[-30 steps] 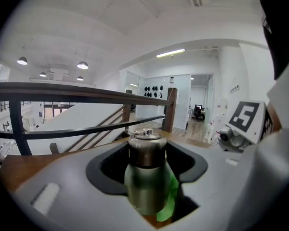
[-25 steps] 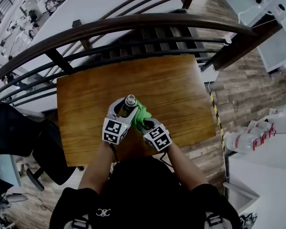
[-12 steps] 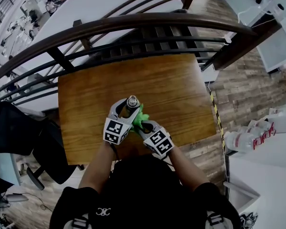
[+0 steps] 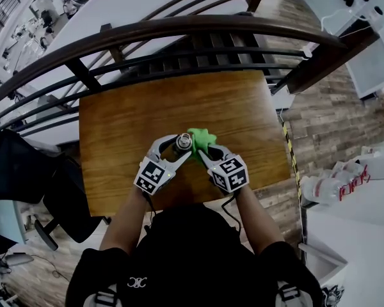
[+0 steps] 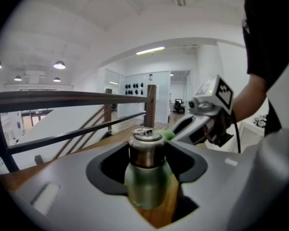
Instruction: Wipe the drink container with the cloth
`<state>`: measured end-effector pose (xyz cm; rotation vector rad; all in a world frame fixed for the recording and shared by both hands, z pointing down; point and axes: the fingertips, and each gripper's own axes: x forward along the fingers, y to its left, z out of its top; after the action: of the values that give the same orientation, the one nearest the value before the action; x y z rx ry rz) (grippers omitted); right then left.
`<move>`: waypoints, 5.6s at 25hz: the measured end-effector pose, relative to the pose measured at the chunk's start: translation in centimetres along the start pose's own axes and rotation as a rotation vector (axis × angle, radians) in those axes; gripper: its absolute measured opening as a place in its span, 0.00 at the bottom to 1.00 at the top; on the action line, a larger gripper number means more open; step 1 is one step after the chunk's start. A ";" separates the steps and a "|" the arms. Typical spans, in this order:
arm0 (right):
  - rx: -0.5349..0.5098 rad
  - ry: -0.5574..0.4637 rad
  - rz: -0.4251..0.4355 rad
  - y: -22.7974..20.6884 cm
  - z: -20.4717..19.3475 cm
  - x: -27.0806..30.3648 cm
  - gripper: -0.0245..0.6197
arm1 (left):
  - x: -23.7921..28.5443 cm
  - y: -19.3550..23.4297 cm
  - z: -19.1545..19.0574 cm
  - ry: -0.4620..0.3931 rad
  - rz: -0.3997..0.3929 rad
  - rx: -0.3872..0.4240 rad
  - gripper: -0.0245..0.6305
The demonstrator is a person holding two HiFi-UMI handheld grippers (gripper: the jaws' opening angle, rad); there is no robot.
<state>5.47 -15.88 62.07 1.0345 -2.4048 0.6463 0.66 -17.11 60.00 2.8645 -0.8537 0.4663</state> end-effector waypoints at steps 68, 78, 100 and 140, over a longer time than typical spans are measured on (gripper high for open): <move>-0.063 -0.262 -0.229 1.7 2.1 -7.9 0.11 | 0.6 7.3 0.5 -0.056 0.233 -0.127 0.48; -0.030 -0.272 -0.316 -1.5 1.7 -11.4 0.11 | 5.0 8.6 -2.5 0.001 0.254 -0.153 0.48; 0.010 -0.258 -0.314 -1.6 1.1 -9.8 0.11 | 4.8 6.9 -10.4 0.158 0.276 -0.172 0.48; -0.151 -0.575 -0.238 5.4 18.6 -6.8 0.10 | -25.4 8.8 8.9 -0.207 0.922 -0.192 0.12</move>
<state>1.70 -19.48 42.21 1.5734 -2.6745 0.0799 -22.06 -13.12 43.54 2.2108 -2.1071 0.1283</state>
